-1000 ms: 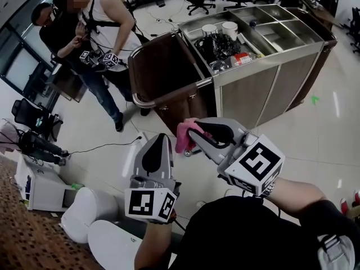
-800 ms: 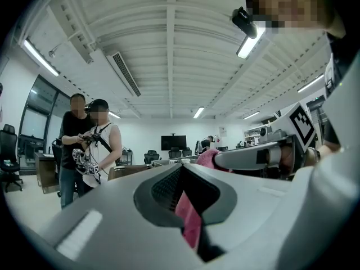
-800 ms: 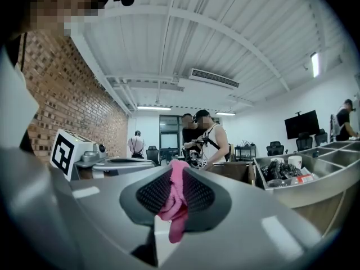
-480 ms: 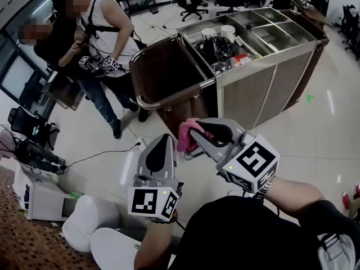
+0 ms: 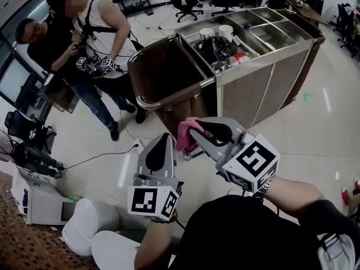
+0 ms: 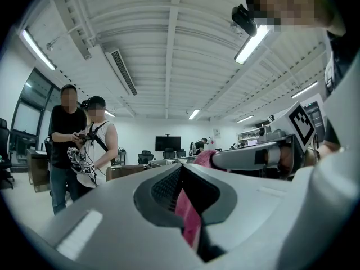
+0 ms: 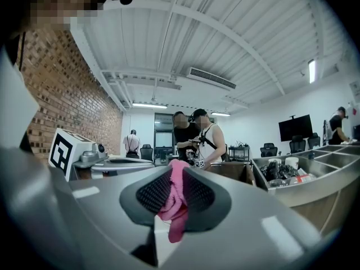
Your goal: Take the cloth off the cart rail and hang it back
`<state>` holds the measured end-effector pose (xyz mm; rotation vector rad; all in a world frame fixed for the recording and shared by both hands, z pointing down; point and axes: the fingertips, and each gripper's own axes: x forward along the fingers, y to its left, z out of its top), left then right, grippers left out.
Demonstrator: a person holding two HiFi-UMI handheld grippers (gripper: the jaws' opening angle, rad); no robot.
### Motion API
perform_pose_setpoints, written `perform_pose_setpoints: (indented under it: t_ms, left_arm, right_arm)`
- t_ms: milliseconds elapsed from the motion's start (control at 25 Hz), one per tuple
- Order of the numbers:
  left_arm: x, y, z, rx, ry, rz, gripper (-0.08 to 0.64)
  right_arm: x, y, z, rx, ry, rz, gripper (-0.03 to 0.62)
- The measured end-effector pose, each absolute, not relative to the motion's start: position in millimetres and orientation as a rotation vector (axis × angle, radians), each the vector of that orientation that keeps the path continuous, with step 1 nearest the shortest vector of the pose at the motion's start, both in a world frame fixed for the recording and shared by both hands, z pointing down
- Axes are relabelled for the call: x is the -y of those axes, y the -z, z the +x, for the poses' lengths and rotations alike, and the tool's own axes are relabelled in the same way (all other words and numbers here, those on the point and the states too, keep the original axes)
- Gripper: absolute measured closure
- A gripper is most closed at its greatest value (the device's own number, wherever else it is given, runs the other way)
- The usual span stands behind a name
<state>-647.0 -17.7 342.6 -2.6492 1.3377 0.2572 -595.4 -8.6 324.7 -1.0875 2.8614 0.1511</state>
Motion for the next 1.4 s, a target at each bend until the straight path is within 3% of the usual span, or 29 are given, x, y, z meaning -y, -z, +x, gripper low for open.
perform_pose_setpoints:
  t_ms: [320, 1080, 1400]
  left_arm:
    - [15, -342, -652, -1.305, -0.263, -2.682, 0.557]
    - [-25, -325, -695, -1.180, -0.279, -2.745, 0.557]
    - [-30, -330, -666, -1.072, -0.290, -2.796, 0.557]
  right_arm:
    - [-5, -322, -606, -2.872, 0.064, -1.158, 0.538]
    - [-45, -304, -651, -2.818, -0.121, -1.317, 0.538]
    - [-53, -300, -624, -2.741, -0.242, -1.391, 0.537]
